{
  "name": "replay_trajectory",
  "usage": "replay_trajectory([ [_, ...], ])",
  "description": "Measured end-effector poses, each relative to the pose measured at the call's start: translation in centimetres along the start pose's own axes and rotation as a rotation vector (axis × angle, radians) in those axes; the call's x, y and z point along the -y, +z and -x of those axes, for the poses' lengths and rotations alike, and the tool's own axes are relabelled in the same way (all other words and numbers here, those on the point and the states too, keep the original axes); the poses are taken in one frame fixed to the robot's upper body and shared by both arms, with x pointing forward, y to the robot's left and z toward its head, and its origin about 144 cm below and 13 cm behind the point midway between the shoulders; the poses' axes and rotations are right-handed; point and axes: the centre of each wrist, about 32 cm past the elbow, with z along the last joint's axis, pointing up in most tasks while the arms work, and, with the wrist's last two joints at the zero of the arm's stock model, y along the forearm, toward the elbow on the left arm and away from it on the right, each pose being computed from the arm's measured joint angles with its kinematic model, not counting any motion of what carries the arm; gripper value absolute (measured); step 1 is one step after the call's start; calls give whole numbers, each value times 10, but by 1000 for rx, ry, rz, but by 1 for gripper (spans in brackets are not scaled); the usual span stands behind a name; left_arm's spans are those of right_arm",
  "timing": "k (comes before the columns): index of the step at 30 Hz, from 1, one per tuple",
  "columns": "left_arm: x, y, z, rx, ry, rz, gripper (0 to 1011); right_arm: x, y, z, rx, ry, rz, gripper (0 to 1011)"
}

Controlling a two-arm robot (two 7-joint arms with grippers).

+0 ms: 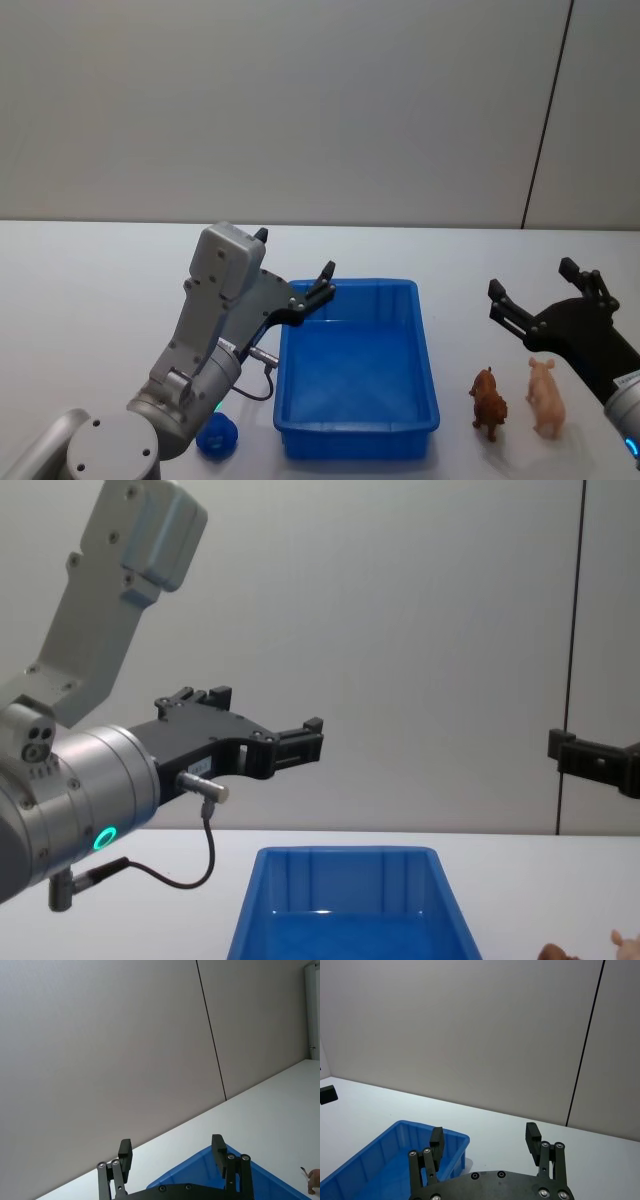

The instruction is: Pick up the two dolls from the table and place them into the box.

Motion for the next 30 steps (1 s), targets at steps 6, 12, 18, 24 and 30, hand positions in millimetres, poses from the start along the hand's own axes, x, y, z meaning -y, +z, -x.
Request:
replay_trajectory([
  [6,0,0,0,0,0,0,1001,0,0,0,0,0,0,1001],
  [12,0,0,0,0,0,0,1001,0,0,0,0,0,0,1001],
  [18,0,0,0,0,0,0,1001,0,0,0,0,0,0,1001],
  [24,0,0,0,0,0,0,1001,0,-1,-1,1,-1,2,1001],
  [30,0,0,0,0,0,0,1001,1,-4,-8,0,-4,24,1001],
])
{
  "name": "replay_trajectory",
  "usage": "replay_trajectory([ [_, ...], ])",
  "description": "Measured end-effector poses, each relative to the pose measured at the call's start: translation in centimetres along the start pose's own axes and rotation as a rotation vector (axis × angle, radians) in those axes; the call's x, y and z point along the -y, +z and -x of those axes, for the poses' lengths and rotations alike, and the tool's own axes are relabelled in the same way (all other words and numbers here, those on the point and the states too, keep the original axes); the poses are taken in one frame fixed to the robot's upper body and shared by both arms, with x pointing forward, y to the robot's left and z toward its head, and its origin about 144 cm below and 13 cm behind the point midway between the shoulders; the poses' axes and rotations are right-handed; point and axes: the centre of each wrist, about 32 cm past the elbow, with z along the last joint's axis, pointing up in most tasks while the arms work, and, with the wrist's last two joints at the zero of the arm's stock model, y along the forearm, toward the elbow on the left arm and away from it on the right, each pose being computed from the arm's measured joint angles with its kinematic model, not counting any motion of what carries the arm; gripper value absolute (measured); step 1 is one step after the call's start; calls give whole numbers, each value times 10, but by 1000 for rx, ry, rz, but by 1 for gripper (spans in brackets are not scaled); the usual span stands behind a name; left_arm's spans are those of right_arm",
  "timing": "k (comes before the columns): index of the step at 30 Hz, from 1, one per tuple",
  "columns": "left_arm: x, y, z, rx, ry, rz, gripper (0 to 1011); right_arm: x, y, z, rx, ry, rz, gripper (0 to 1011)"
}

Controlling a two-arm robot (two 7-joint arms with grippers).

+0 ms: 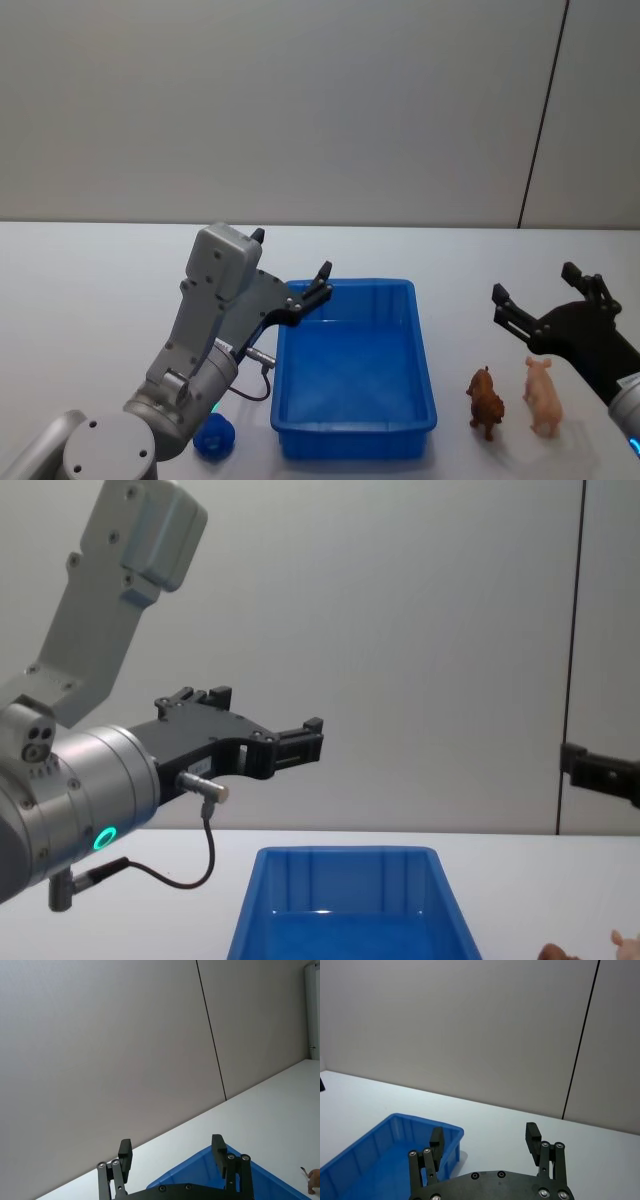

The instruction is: Pick up the two dolls from the table and place them into the box.

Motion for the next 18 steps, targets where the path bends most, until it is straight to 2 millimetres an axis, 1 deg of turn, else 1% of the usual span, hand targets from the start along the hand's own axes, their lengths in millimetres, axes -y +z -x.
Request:
replay_trajectory([
  [7,0,0,0,0,0,0,1001,2,-5,-12,0,-6,47,1001],
  [9,0,0,0,0,0,0,1001,4,-9,-18,2,-12,75,1001],
  [18,0,0,0,0,0,0,1001,11,-19,-33,9,-27,162,1001],
])
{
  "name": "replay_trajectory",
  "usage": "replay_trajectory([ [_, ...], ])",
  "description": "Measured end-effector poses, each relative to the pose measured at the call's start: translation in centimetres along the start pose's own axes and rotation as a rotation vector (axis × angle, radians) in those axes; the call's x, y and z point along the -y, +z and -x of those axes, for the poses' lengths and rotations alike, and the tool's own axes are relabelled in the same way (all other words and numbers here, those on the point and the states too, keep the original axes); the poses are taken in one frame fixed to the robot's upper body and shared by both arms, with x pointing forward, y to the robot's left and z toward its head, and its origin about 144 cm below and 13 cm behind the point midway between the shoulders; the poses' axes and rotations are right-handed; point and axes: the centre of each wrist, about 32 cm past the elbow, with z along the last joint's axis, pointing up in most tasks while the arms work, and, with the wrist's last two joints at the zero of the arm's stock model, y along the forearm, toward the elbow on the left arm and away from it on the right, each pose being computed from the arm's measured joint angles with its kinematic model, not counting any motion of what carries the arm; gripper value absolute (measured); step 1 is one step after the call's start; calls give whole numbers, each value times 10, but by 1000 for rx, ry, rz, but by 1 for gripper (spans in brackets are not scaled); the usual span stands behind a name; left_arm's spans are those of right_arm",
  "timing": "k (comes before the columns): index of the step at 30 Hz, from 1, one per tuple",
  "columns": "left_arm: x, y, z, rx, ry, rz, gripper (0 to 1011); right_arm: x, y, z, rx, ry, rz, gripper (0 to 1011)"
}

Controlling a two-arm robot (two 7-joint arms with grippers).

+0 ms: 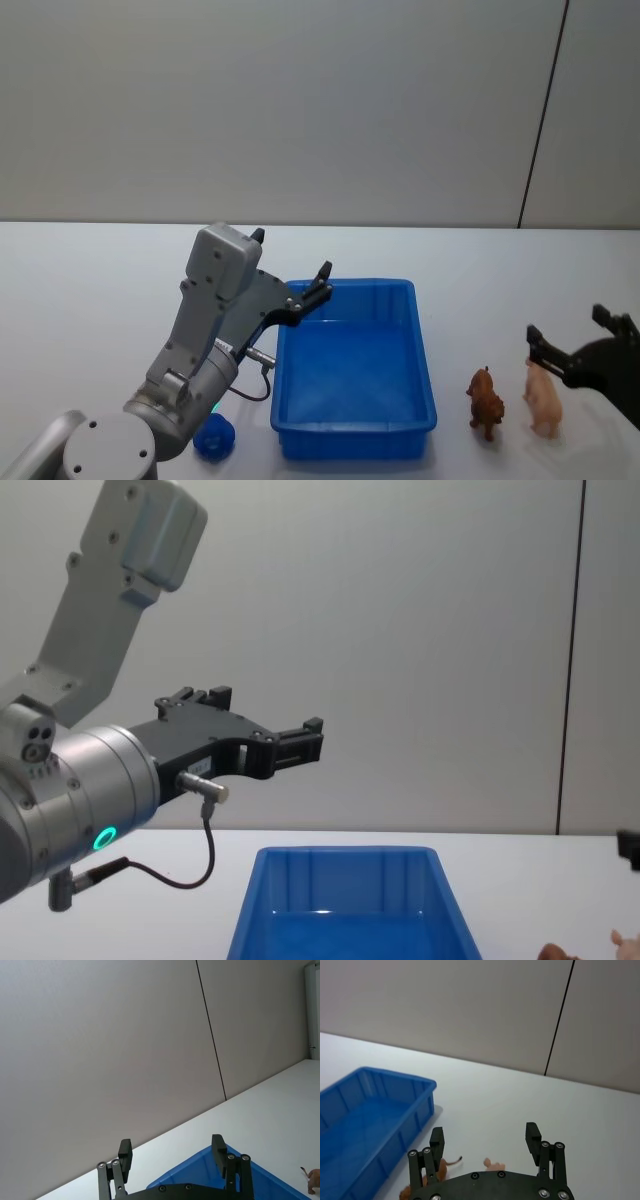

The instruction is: Pick up the two dolls from the table and place them into the box.

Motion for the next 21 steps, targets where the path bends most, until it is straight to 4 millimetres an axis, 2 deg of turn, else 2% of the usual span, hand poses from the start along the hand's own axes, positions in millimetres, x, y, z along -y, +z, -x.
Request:
replay_trajectory([
  [21,0,0,0,0,0,0,1001,6,-32,-18,7,22,183,1001],
])
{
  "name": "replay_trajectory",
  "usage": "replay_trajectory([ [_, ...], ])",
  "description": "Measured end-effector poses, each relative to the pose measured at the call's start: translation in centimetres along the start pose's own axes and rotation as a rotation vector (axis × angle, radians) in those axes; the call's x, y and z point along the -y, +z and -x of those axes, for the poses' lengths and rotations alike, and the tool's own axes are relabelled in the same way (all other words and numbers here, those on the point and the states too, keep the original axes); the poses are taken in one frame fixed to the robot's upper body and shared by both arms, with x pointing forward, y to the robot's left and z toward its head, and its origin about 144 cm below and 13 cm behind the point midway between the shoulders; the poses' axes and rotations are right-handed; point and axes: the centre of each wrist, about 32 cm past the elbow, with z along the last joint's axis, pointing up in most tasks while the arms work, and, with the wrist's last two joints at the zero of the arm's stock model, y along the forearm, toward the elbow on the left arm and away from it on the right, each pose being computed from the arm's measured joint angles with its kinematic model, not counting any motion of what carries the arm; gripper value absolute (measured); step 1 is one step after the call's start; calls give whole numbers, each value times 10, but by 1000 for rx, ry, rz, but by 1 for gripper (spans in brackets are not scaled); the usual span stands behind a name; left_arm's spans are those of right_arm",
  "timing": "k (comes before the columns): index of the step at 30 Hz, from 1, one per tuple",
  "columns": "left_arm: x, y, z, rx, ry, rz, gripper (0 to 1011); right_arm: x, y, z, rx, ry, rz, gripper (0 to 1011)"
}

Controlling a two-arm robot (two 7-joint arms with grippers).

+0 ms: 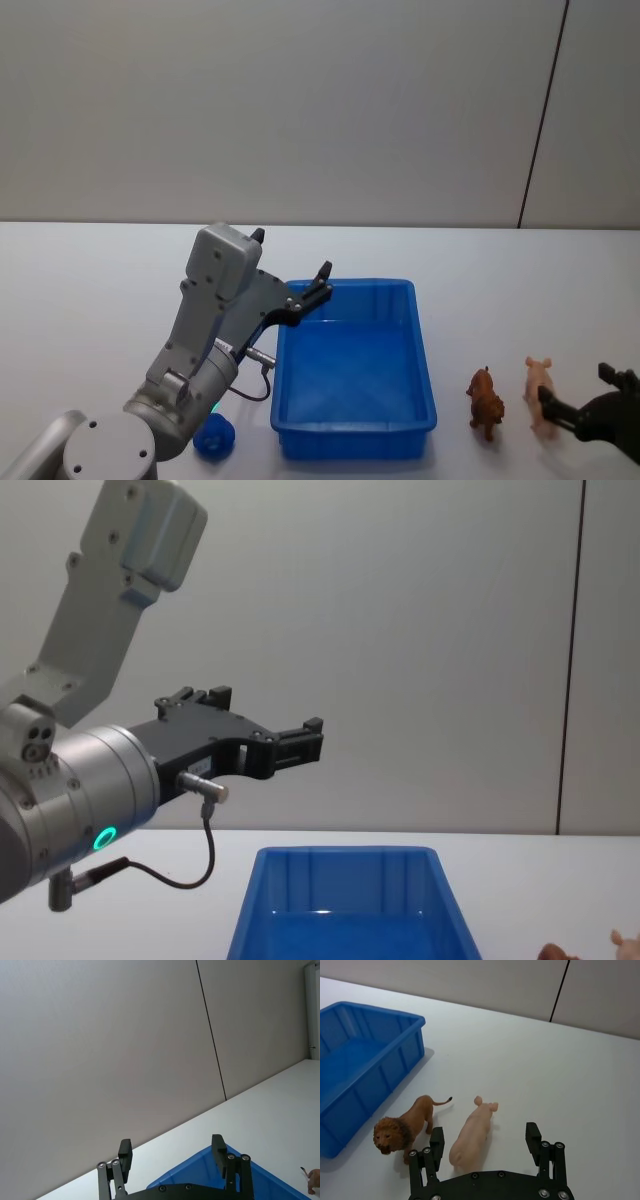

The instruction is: Pick up the two dolls from the table and place them into the box.

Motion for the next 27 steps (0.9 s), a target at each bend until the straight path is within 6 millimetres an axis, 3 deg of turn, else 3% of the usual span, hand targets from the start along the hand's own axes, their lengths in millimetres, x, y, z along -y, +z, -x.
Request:
replay_trajectory([
  [27,0,0,0,0,0,0,1001,-23,-15,7,-70,21,98,977],
])
